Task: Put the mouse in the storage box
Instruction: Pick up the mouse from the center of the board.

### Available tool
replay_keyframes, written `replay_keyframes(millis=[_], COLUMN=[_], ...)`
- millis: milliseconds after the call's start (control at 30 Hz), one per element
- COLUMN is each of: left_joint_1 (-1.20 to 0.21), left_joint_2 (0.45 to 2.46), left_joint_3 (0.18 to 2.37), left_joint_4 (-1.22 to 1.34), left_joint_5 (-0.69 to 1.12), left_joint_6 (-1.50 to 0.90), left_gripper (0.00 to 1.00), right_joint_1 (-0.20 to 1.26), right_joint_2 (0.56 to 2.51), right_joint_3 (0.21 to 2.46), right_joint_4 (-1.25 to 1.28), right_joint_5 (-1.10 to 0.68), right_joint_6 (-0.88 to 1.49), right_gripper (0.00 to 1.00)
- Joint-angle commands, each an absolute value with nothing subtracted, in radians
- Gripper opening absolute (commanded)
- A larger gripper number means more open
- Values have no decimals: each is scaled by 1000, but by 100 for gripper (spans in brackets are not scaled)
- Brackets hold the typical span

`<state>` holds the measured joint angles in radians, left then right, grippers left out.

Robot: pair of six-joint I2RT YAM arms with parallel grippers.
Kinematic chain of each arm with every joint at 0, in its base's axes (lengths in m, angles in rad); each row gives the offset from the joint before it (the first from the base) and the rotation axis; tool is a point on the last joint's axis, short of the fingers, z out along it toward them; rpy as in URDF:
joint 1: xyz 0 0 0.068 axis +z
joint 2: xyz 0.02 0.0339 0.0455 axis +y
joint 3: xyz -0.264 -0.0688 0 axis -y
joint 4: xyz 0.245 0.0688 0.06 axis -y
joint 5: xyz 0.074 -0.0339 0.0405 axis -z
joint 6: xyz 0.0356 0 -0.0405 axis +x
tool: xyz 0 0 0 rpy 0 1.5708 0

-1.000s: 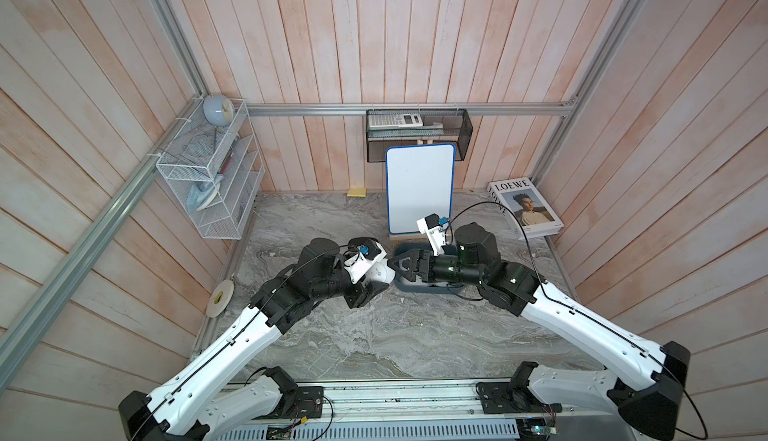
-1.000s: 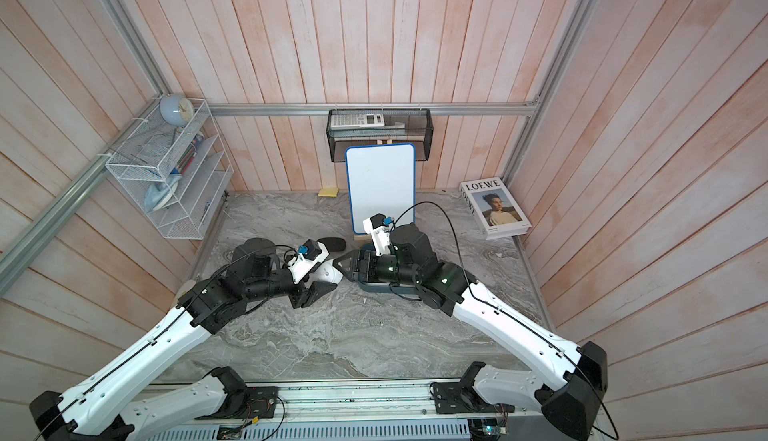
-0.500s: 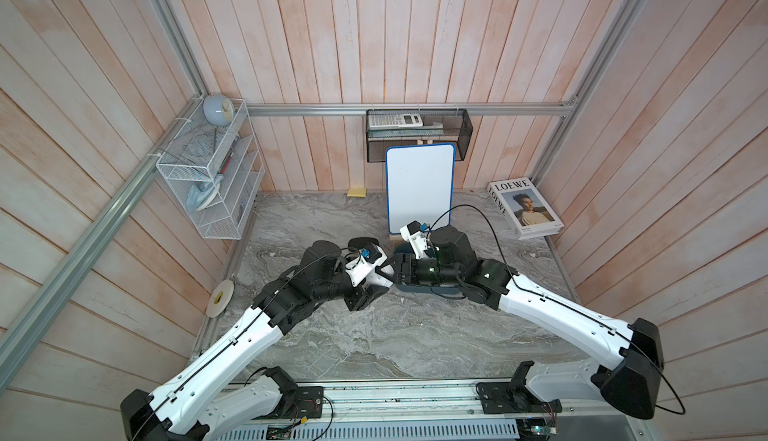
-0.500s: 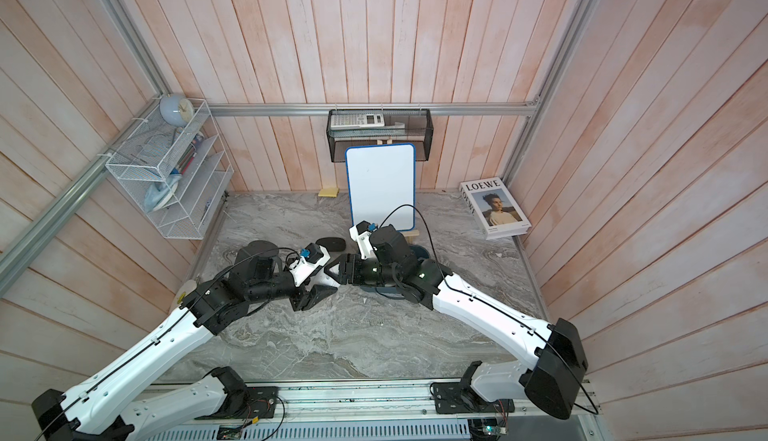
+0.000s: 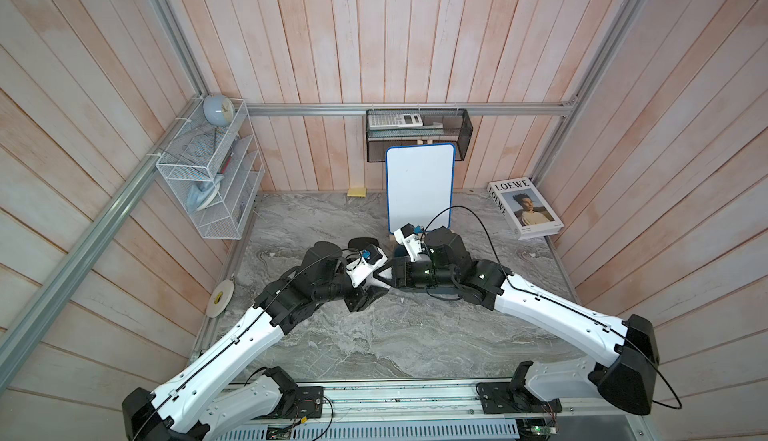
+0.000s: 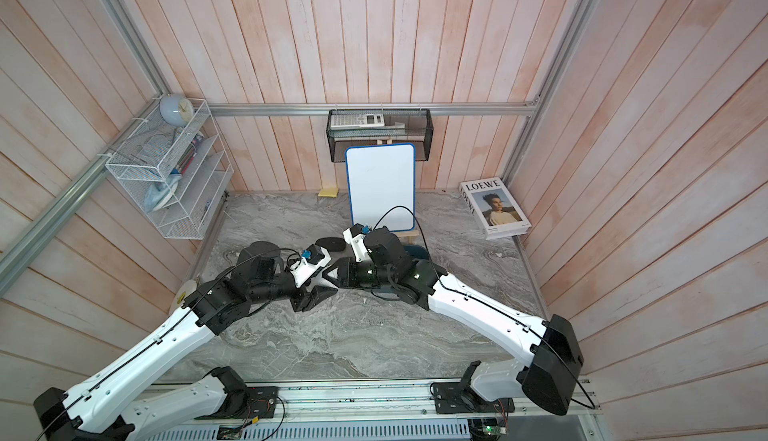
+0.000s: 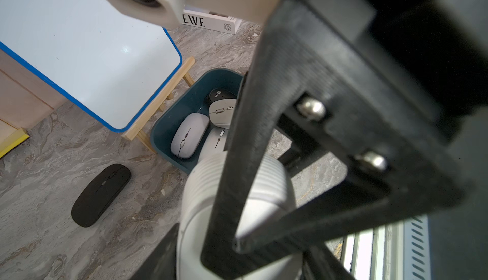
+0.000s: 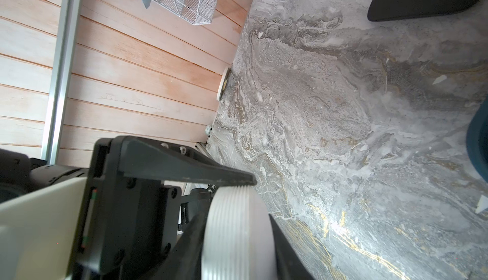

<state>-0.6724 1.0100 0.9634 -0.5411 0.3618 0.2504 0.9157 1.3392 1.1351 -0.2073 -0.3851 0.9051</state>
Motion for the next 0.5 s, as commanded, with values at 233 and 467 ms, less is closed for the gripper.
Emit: replay_keyframes(millis=[233, 467], left_joint_1=[-670, -670], left_joint_2=[932, 786], left_joint_3=[907, 868], left_joint_4=[-465, -559], left_joint_5=[293, 144], left_joint_6=[177, 35], left_gripper=[100, 100], right_joint_1=[904, 754], right_joint_2=[1315, 1275], right_joint_3=[1157, 1098], right_joint_4=[-198, -223], right_joint_5=[-333, -344], right_joint_6=[864, 845], right_gripper=[31, 31])
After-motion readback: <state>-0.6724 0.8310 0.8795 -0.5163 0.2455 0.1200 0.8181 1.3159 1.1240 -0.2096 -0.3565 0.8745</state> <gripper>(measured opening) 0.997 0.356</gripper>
